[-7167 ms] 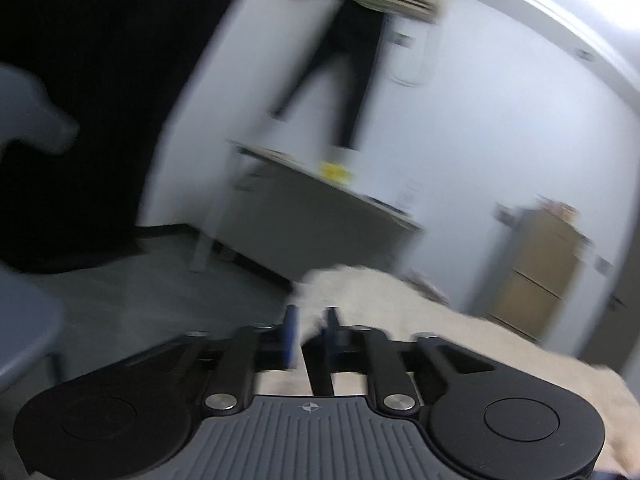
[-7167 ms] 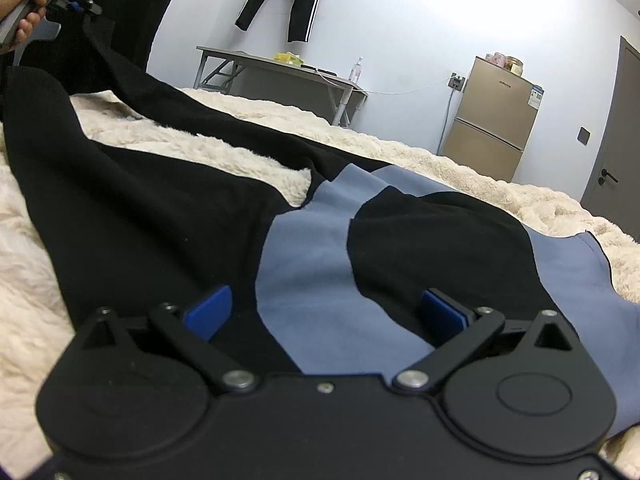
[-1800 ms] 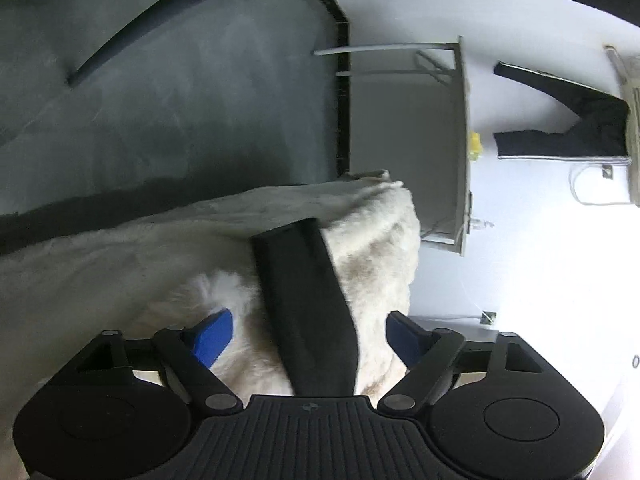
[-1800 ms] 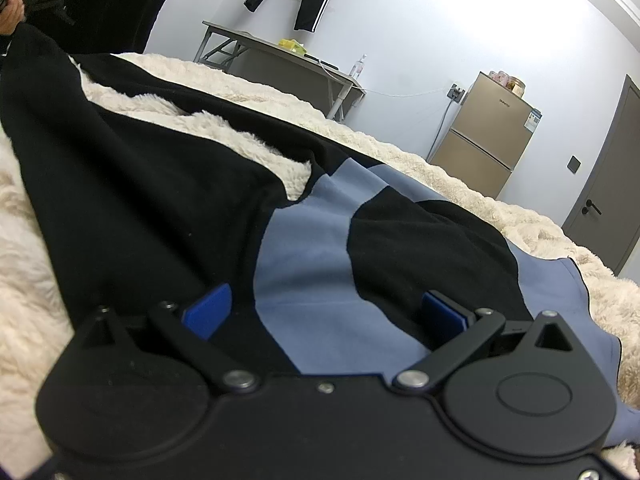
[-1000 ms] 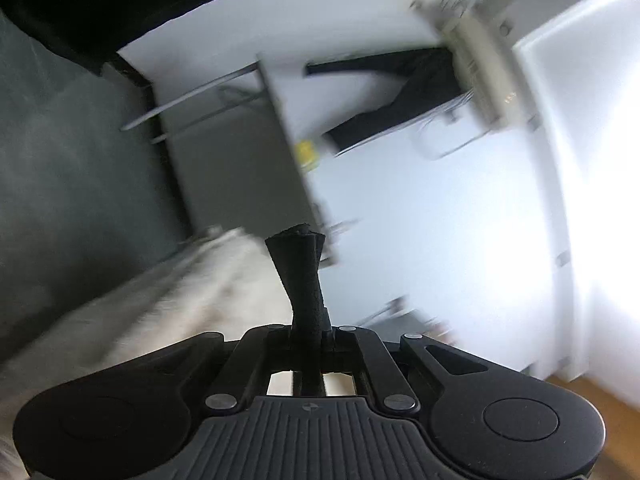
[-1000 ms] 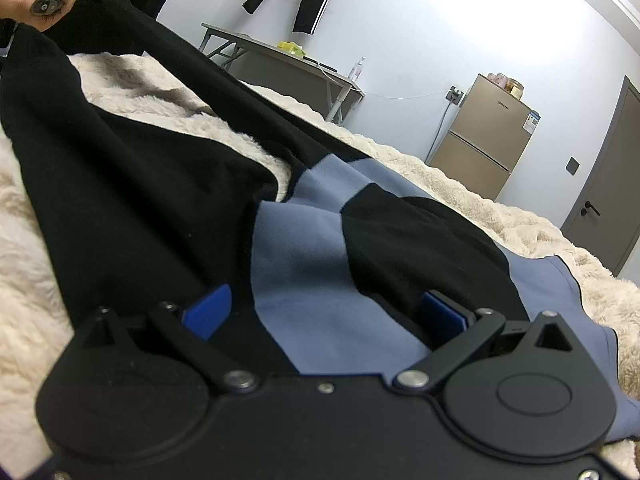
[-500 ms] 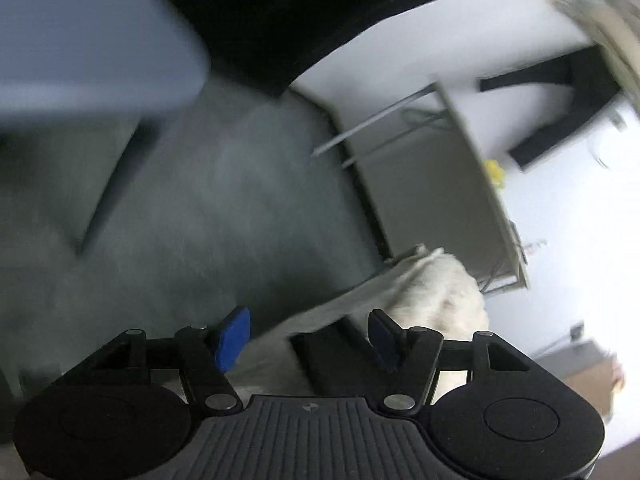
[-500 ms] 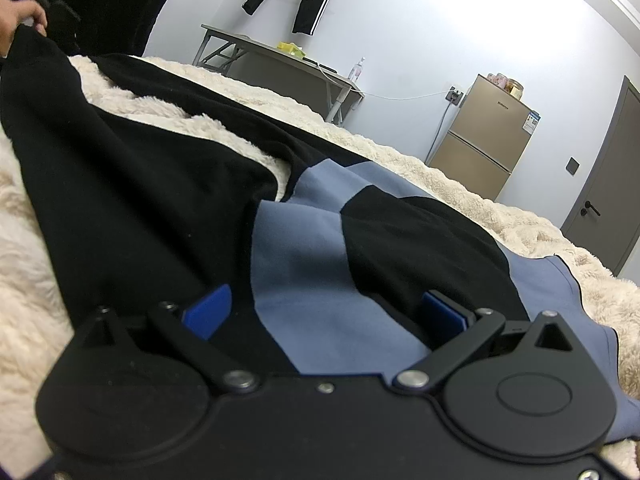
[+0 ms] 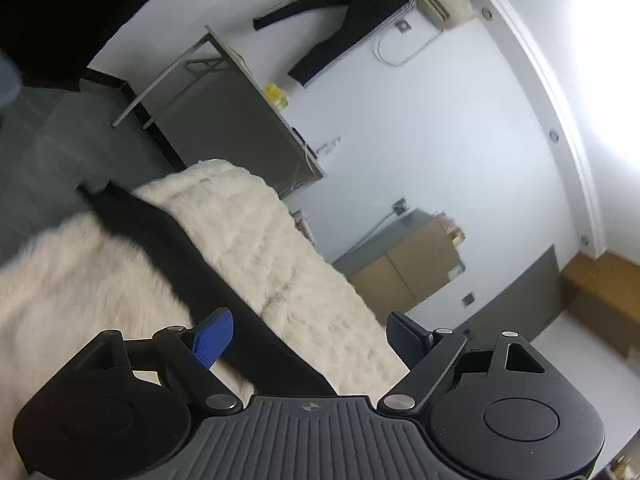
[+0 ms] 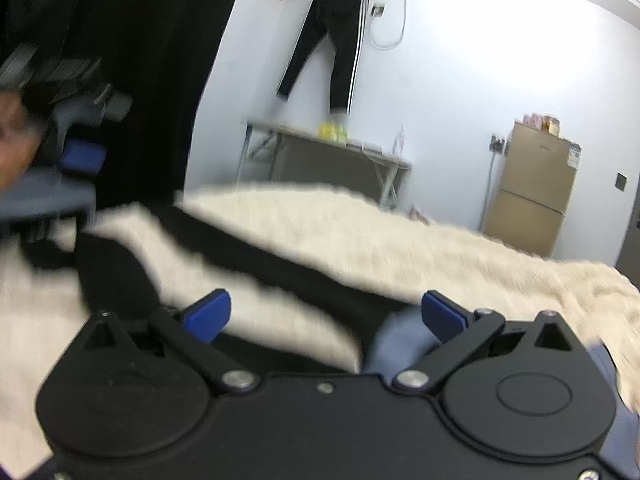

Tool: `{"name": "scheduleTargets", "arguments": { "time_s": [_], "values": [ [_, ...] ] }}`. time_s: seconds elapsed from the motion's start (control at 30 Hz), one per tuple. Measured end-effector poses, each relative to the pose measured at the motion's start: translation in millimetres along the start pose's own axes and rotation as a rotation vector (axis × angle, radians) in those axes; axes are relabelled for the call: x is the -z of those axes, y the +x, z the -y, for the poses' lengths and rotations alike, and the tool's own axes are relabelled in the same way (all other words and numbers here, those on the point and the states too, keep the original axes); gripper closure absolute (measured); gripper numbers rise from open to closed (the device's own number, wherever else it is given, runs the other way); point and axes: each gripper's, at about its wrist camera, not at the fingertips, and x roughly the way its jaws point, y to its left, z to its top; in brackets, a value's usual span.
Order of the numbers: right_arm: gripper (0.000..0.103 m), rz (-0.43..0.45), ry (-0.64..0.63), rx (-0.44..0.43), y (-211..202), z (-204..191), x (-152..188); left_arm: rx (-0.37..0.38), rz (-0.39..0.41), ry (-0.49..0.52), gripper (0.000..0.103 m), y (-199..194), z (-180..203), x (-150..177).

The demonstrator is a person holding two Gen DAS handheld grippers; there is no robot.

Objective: Fold clothes
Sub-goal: 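Lay the black sleeve straight with the left gripper while the right gripper grasps the garment edge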

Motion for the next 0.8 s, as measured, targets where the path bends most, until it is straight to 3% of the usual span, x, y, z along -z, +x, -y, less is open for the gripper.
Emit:
{"name": "scheduleTargets", "arguments": {
  "time_s": [0.03,0.07,0.1,0.13,0.17,0.23,0.27,0.3,0.33,0.4,0.43,0.5,0.6,0.67,0.73,0.8],
  "values": [
    [0.021,-0.062,0.021,-0.022,27.8,4.5,-10.4,-0.006,-0.014,-0.016,0.024,1.1,-3.5,0.9],
    [0.045,-0.124,0.067,-0.050,63.0,17.7,-18.5,-0.018,-0.018,-0.023,0.024,2.4,-7.5,-3.4],
    [0.055,-0.141,0.084,-0.045,77.1,24.6,-20.4,-0.031,0.005,-0.025,0.024,1.9,-13.3,-10.6],
    [0.071,-0.187,0.106,0.000,107.3,35.4,-24.3,-0.037,0.019,-0.029,0.024,1.0,-20.9,-14.4],
    [0.079,-0.218,0.119,0.020,124.0,39.5,-26.2,-0.036,0.015,-0.044,0.024,-0.5,-29.8,-15.2],
    [0.080,-0.278,0.143,0.057,156.5,47.4,-29.9,-0.021,0.005,-0.110,0.024,-4.4,-40.9,-16.6],
    [0.082,-0.387,0.162,0.058,179.3,46.5,-24.0,-0.004,0.006,-0.147,0.024,-9.2,-43.5,-15.5],
    [0.083,-0.402,0.166,0.049,181.4,44.7,-20.8,0.010,0.012,-0.168,0.024,-14.1,-43.9,-15.3],
    [0.086,-0.539,0.140,-0.049,191.9,30.4,-5.7,0.021,0.020,-0.179,0.024,-17.3,-44.4,-14.8],
    [0.090,-0.588,0.052,-0.099,188.2,14.0,3.8,0.039,0.032,-0.197,0.024,-22.6,-44.8,-14.2],
    [0.091,-0.597,-0.002,-0.133,179.8,4.0,8.2,0.042,0.026,-0.194,0.024,-22.0,-43.7,-14.5],
    [0.090,-0.590,0.013,-0.191,162.4,1.9,7.6,0.044,0.007,-0.186,0.024,-20.1,-41.2,-13.7],
    [0.078,-0.506,0.057,-0.176,160.4,17.3,-7.9,0.044,-0.029,-0.153,0.024,-16.7,-35.9,-11.8],
    [0.053,-0.445,0.070,-0.110,174.3,35.2,-24.6,0.042,-0.039,-0.141,0.024,-17.5,-33.9,-11.1],
    [0.051,-0.436,0.090,-0.085,191.0,53.5,-34.9,0.041,-0.041,-0.141,0.024,-15.9,-34.2,-12.4],
    [0.051,-0.492,0.115,-0.105,230.0,77.3,-43.0,0.037,-0.037,-0.152,0.024,-15.7,-36.0,-13.1]
  ]
}}
